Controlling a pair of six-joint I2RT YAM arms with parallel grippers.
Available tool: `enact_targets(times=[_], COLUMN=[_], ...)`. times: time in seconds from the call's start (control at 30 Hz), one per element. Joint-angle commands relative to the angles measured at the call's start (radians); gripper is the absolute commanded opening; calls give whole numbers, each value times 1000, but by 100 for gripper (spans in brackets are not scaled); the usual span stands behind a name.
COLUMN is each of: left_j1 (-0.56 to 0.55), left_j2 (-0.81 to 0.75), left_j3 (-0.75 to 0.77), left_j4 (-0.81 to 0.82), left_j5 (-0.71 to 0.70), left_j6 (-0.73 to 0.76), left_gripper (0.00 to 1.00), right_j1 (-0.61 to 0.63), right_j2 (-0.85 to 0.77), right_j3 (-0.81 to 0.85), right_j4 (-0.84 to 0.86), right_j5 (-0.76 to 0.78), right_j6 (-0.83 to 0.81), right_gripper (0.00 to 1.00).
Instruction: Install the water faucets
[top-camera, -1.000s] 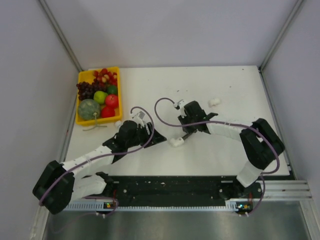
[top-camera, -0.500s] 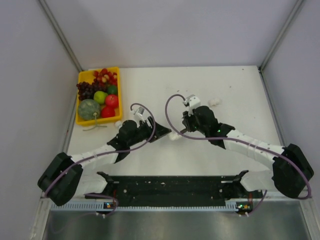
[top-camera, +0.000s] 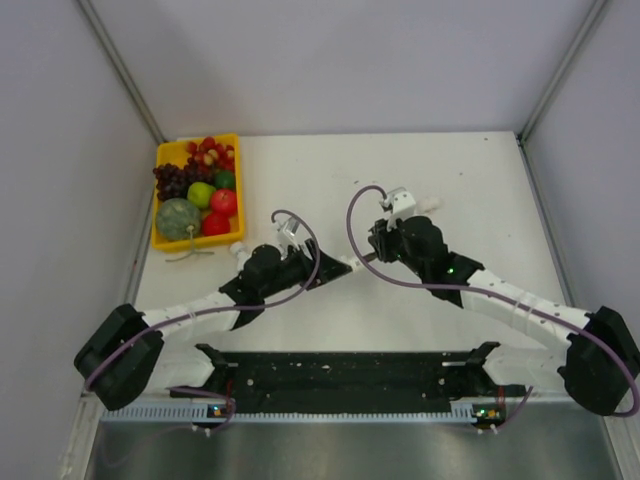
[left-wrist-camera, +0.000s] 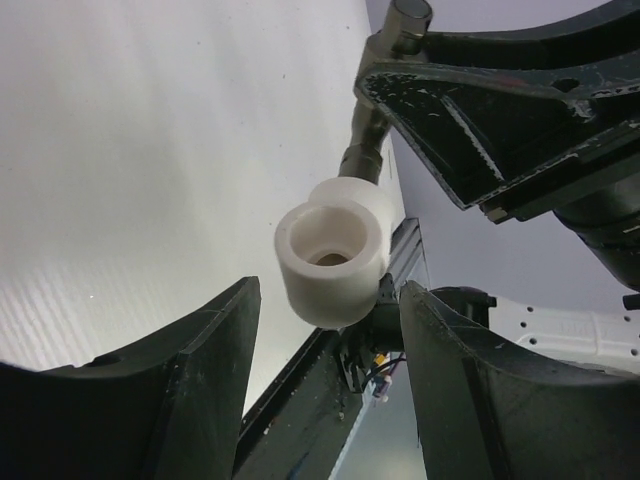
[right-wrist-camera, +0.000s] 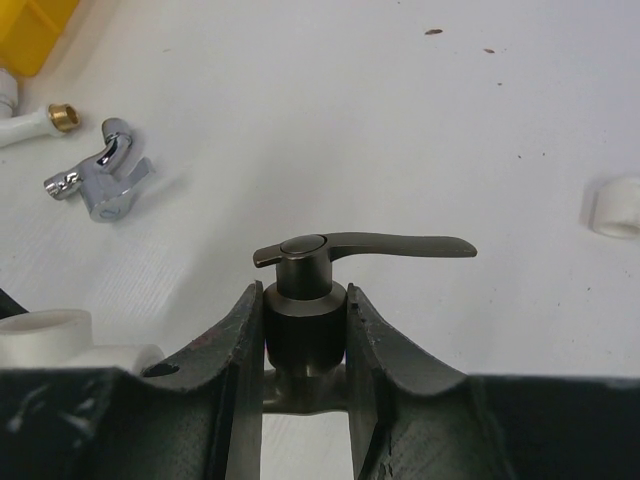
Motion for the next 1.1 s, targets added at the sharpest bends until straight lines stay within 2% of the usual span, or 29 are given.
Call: enact_targets(times=[0.0,0.13,0.2,0.37,0.4,0.53,0.63,0.7,0.8,0.83,0.9,0.97,1.07], left_j1=[-27,-28,-30,-33,-31,-28,-25,-5,42,64,116,163,211], left_j2=[2,16,34,62,63,33,-24,-61,-111,-133,-156,-161,-162], left_j3=[48,58,72,62,55,35,31,41,69,77,92,111,126], left_j4=[123,162,172,241,260,301,287,237,124,85,48,22,37], left_j5=[-17,-37,-23,26,27,32,52,98,144,149,196,251,337], left_j6=[32,52,58,67,78,179,314,382,429,429,422,399,351], left_gripper=[63,55,44,5,0,0,0,0,0,0,0,0,0], right_j1=[24,30,30,32,30,30,23,-5,-34,-37,-37,-37,-37], right_j2=[-50,-72,-81,-105,-108,-121,-136,-160,-217,-237,-272,-309,-352], right_j3=[3,-12,-18,-27,-26,-11,47,87,123,134,149,151,121], right_j4=[103,117,117,104,98,65,-46,-121,-166,-175,-193,-209,-206], right_j5=[25,31,37,49,48,8,-46,-121,-220,-271,-343,-397,-518], right_j6=[42,58,67,87,91,125,160,180,174,149,58,-55,-267], right_gripper=[0,0,0,0,0,0,2,13,38,51,65,75,80])
